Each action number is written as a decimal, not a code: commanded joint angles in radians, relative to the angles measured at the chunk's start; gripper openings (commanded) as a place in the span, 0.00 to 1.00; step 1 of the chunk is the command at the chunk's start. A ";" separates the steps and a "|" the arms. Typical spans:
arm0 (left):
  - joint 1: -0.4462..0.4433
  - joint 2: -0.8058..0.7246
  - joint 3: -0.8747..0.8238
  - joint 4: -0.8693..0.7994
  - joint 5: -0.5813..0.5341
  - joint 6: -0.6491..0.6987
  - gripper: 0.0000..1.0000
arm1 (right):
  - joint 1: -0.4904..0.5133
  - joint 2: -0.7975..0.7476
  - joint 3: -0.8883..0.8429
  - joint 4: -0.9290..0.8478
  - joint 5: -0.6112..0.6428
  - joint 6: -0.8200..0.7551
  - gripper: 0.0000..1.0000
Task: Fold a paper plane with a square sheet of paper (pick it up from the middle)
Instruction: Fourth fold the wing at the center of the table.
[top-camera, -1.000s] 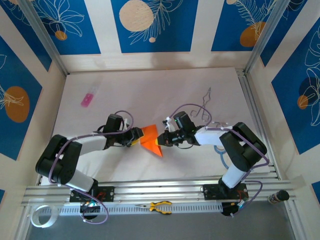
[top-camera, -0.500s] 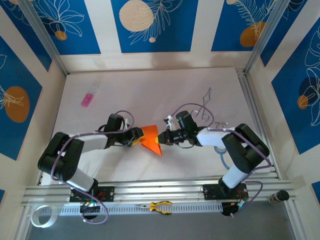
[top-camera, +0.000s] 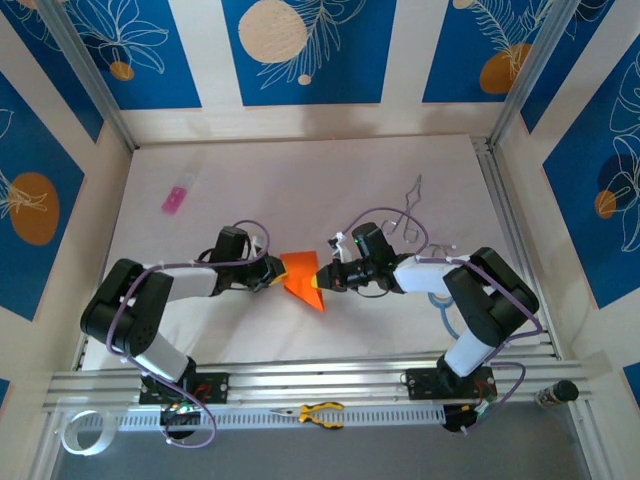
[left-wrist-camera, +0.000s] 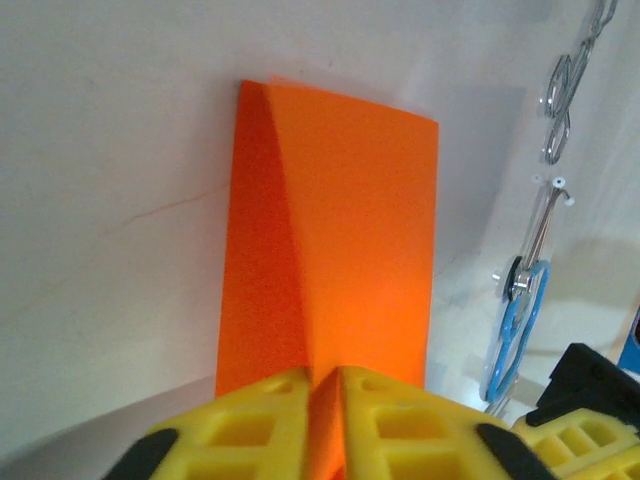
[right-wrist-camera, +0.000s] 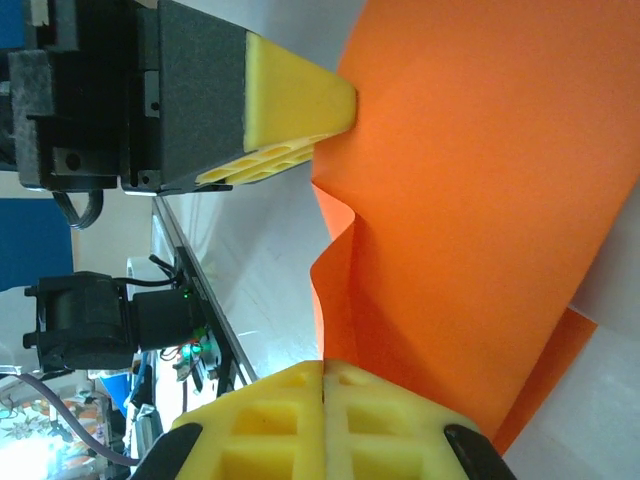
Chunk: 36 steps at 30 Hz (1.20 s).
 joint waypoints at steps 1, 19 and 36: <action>0.011 -0.021 0.006 0.018 -0.022 -0.008 0.09 | -0.006 -0.026 0.004 -0.073 0.029 -0.036 0.08; -0.033 -0.230 -0.122 0.037 -0.301 -0.185 0.00 | 0.144 -0.294 0.013 -0.350 0.639 -0.177 0.27; -0.115 -0.289 -0.120 0.000 -0.403 -0.253 0.00 | 0.507 -0.111 -0.038 0.036 1.176 -0.634 0.33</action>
